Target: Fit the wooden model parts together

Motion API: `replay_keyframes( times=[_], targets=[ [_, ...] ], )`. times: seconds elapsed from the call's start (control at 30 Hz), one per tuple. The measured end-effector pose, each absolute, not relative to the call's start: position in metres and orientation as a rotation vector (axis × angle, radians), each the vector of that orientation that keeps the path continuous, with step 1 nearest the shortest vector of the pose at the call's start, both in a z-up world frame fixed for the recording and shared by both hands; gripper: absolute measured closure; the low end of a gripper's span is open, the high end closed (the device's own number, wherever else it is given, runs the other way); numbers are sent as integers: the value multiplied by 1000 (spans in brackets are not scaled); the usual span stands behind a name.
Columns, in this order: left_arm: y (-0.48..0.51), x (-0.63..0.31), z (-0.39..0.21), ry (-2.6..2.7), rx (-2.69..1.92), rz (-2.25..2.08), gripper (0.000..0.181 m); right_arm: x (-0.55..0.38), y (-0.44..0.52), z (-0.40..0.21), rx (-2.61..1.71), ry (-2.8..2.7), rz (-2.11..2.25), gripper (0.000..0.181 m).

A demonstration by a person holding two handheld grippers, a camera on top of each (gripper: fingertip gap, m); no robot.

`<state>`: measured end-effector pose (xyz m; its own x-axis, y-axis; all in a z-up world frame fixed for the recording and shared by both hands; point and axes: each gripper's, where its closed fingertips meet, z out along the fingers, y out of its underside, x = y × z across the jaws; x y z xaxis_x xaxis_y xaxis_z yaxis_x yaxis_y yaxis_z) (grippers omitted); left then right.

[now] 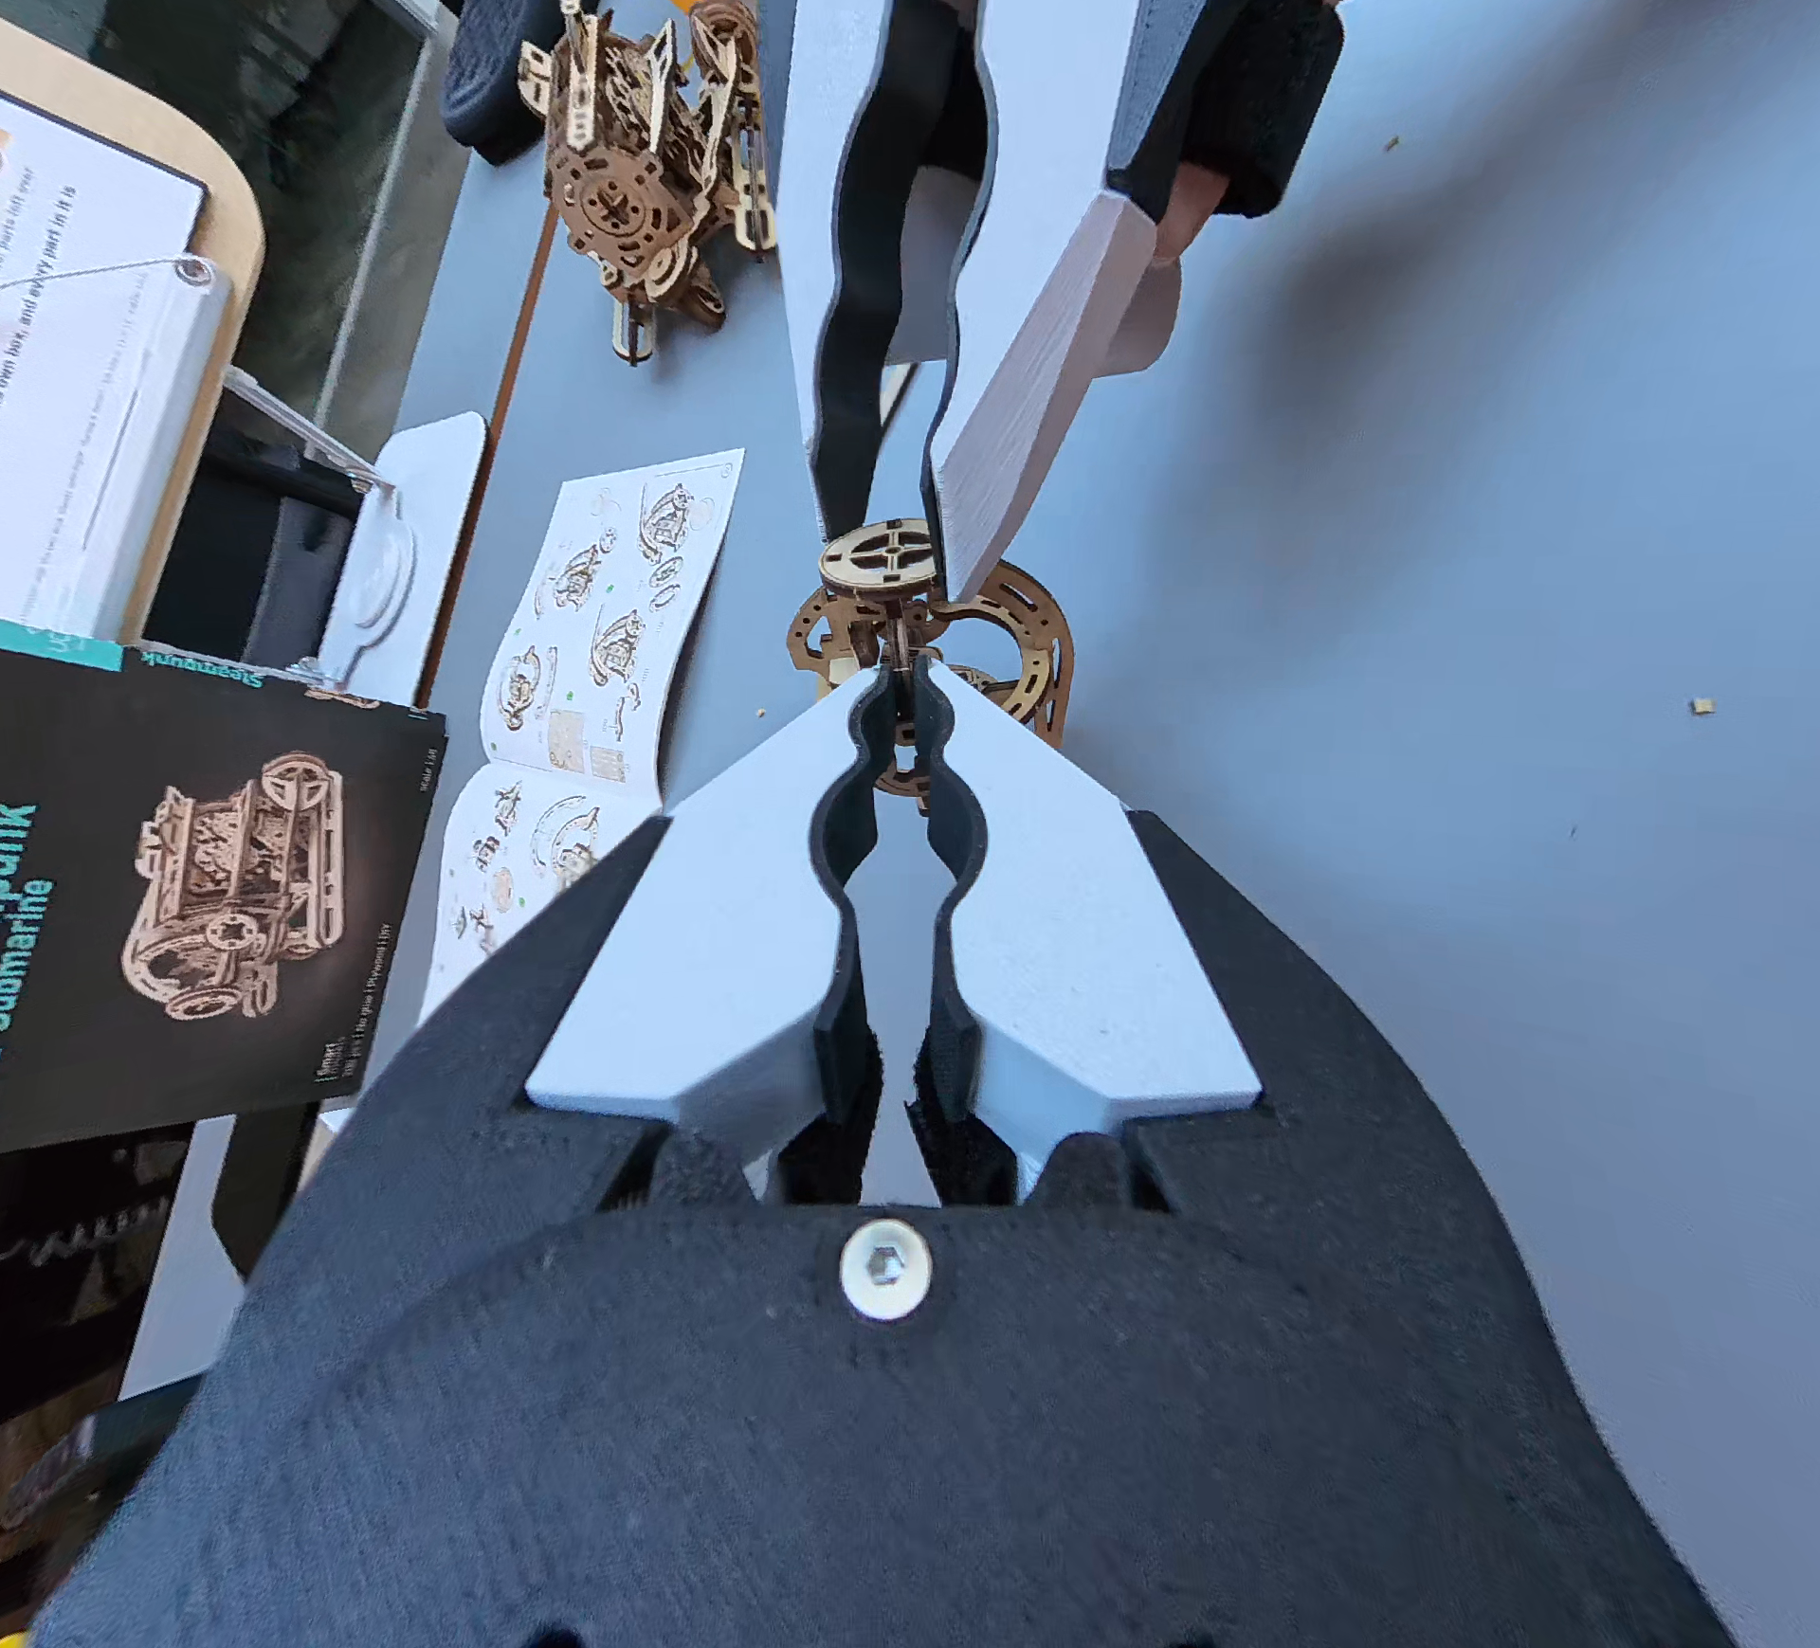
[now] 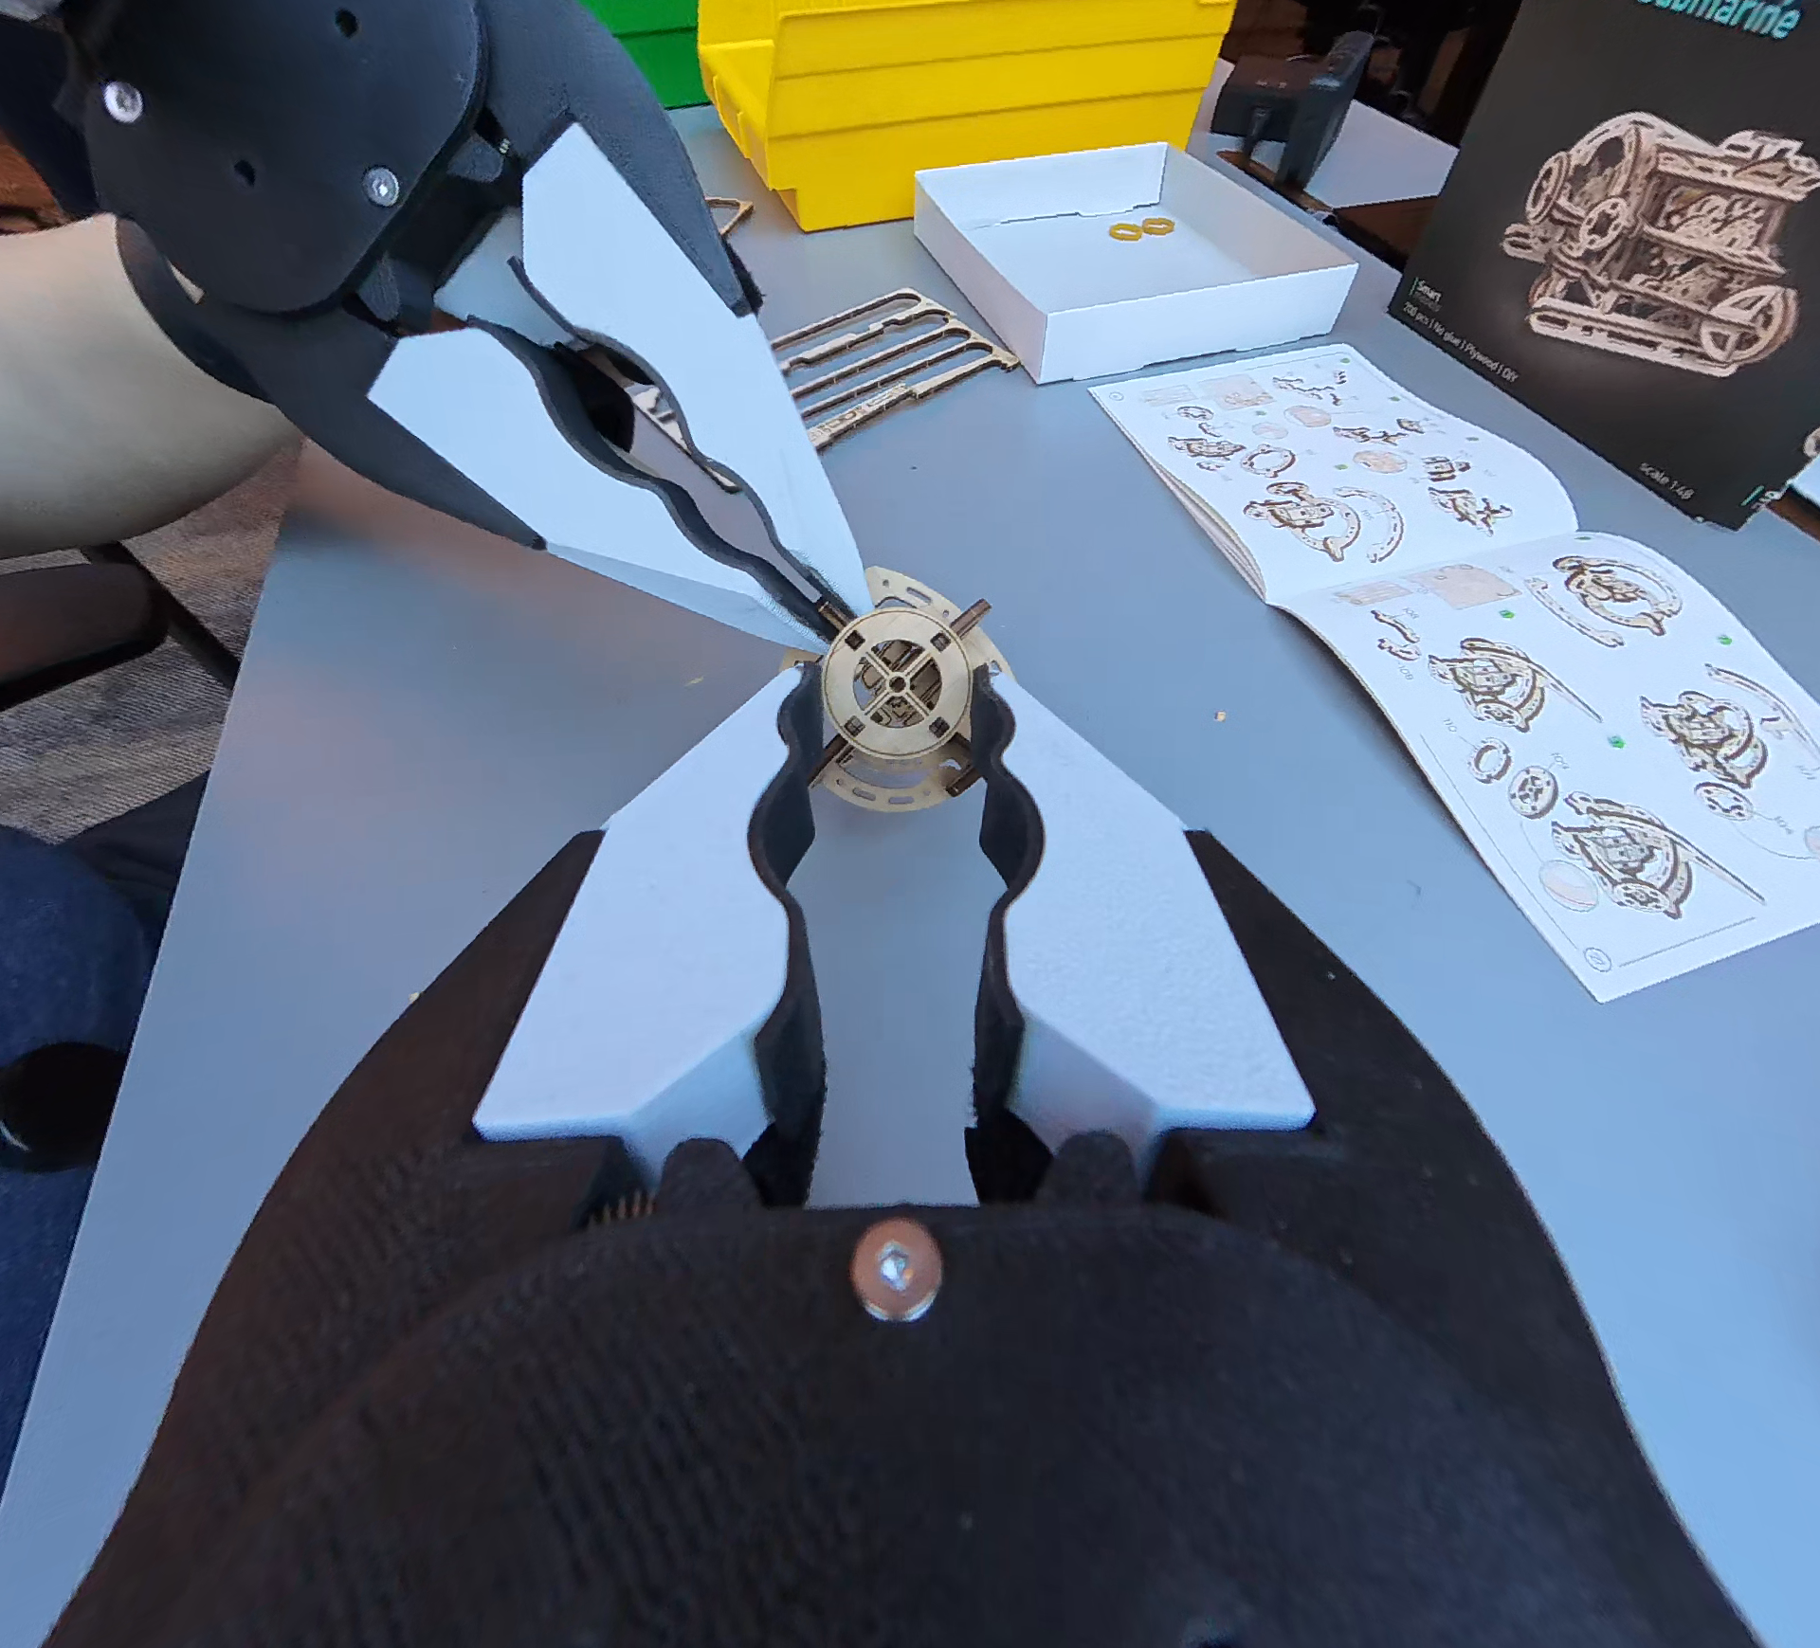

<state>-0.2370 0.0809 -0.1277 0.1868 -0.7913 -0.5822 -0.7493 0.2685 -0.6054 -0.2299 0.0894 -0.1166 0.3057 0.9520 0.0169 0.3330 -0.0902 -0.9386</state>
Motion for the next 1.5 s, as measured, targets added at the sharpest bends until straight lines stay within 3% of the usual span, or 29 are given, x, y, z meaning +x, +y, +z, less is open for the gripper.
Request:
replay_keyframes(
  times=[0.43,1.5],
  targets=[
    [77,-240,-103,1454,-1228,33,181,-232,82,-89,-1409,-1224,470,153],
    [71,-240,-89,1425,-1113,66,181,-228,77,-72,-1379,-1144,494,153]
  ],
)
